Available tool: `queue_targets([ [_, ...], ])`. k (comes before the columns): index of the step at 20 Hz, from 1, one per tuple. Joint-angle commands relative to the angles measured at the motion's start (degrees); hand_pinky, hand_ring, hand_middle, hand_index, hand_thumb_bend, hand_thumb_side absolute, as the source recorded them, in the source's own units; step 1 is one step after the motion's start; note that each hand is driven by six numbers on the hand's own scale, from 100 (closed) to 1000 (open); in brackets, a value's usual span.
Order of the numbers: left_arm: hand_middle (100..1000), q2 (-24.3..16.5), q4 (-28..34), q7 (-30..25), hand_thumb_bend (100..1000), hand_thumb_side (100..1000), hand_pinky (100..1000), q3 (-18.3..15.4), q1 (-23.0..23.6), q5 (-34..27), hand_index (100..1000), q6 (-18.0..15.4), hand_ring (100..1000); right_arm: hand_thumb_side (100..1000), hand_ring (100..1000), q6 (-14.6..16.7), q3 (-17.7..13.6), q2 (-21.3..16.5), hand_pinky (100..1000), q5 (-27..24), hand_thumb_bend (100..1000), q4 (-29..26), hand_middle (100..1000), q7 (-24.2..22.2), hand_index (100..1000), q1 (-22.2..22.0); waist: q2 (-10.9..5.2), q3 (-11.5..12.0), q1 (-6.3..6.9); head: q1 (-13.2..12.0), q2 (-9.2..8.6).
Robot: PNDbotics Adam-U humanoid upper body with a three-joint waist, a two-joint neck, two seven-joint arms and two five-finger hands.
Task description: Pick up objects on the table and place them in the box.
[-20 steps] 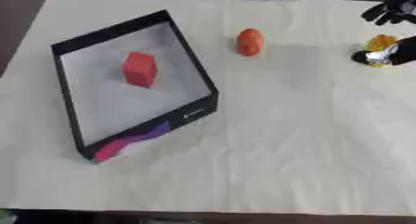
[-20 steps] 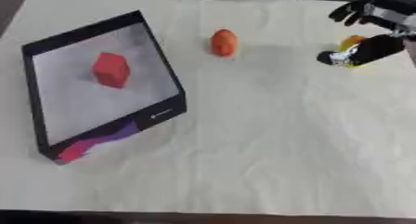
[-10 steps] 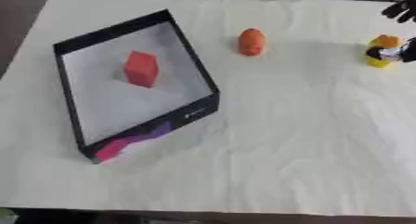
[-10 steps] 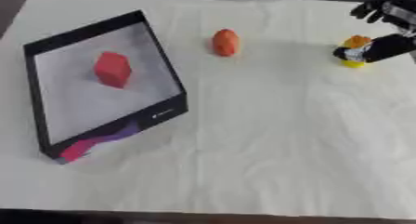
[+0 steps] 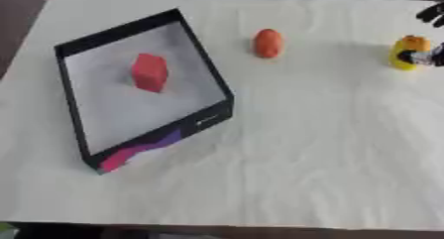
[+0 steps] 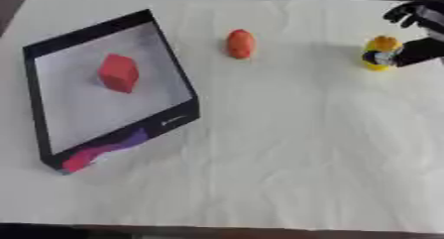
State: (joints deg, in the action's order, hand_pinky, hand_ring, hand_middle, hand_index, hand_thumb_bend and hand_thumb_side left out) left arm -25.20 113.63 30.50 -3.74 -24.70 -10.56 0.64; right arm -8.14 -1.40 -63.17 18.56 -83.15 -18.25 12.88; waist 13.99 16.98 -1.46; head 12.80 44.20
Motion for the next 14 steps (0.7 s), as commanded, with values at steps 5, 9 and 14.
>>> queue_targets([
  [5,774,-0.91,0.96,0.38,358,529,723,-0.82,-0.41,0.05,823,0.13,653,473,846,0.52,-1.21,-0.92,880,0.09,499,5.53,827,0.15,885,2.28,0.71,0.05,0.58,0.65,-0.08],
  [9,774,-0.76,0.96,0.39,360,530,723,-0.81,-0.45,0.04,823,0.19,652,472,845,0.61,-0.98,-0.53,881,-0.26,500,6.96,826,0.55,886,3.11,0.98,0.13,0.81,0.76,-0.08],
  [14,774,-0.54,0.96,0.45,361,530,722,-0.86,-0.52,-0.05,822,0.21,650,470,844,0.70,-0.31,-0.02,880,-0.10,502,8.50,825,0.43,886,4.35,1.49,0.35,1.03,0.94,-0.35],
])
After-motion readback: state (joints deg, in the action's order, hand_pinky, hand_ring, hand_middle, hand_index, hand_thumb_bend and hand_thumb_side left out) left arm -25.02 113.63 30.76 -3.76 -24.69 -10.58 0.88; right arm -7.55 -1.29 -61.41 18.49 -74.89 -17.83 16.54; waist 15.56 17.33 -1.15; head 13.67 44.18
